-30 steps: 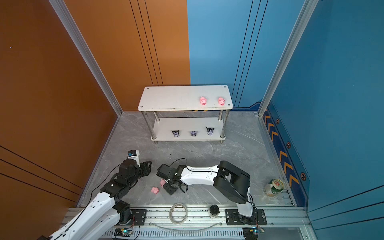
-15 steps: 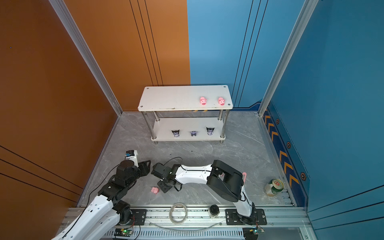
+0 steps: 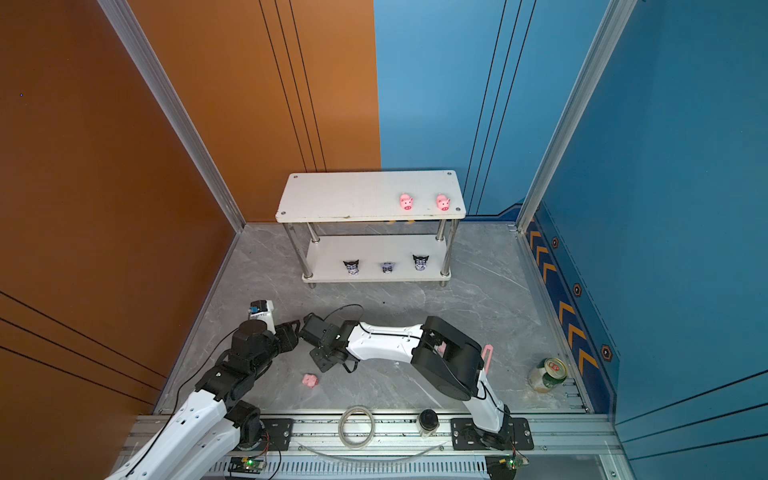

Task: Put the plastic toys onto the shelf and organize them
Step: 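Carry the pink pig up over the top shelf with the right gripper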

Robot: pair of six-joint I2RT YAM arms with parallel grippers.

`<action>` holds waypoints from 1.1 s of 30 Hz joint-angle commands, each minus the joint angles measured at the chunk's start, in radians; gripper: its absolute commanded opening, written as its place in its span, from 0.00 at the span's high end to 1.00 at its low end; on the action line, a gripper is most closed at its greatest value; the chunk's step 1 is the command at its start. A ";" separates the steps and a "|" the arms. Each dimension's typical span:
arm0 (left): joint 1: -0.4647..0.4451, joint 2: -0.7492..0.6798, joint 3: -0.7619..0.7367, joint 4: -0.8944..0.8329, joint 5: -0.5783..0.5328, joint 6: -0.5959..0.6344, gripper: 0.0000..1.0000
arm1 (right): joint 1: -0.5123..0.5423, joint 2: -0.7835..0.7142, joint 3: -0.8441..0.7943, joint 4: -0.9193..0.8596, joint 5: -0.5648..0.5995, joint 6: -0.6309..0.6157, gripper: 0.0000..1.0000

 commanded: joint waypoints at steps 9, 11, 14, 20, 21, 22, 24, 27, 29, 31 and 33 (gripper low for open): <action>0.015 -0.039 -0.025 -0.012 0.031 0.011 0.45 | -0.080 -0.182 0.514 -0.448 0.287 -0.198 0.80; 0.017 -0.043 -0.027 -0.015 0.033 0.011 0.45 | -0.104 -0.186 0.612 -0.492 0.310 -0.228 0.80; 0.018 -0.046 -0.022 -0.020 0.038 0.010 0.45 | -0.165 -0.181 0.750 -0.534 0.303 -0.253 0.80; 0.019 -0.045 -0.025 -0.023 0.043 0.007 0.45 | -0.310 -0.143 0.949 -0.564 0.177 -0.270 0.80; 0.020 -0.044 -0.027 -0.022 0.047 0.005 0.45 | -0.329 -0.136 0.968 -0.564 0.160 -0.268 0.80; 0.020 -0.042 -0.028 -0.022 0.048 0.004 0.45 | -0.348 -0.125 0.990 -0.565 0.143 -0.269 0.80; 0.020 -0.039 -0.031 -0.019 0.050 -0.002 0.45 | -0.380 -0.111 1.021 -0.565 0.127 -0.271 0.80; 0.021 -0.031 -0.032 -0.016 0.053 -0.006 0.45 | -0.427 -0.082 1.041 -0.563 0.090 -0.273 0.80; 0.021 -0.027 -0.034 -0.013 0.056 -0.009 0.45 | -0.449 -0.066 1.043 -0.556 0.065 -0.273 0.80; 0.020 -0.023 -0.035 -0.009 0.056 -0.014 0.45 | -0.457 -0.045 1.048 -0.552 0.056 -0.272 0.80; 0.020 -0.017 -0.038 -0.004 0.057 -0.018 0.45 | -0.491 -0.028 1.056 -0.551 0.046 -0.268 0.80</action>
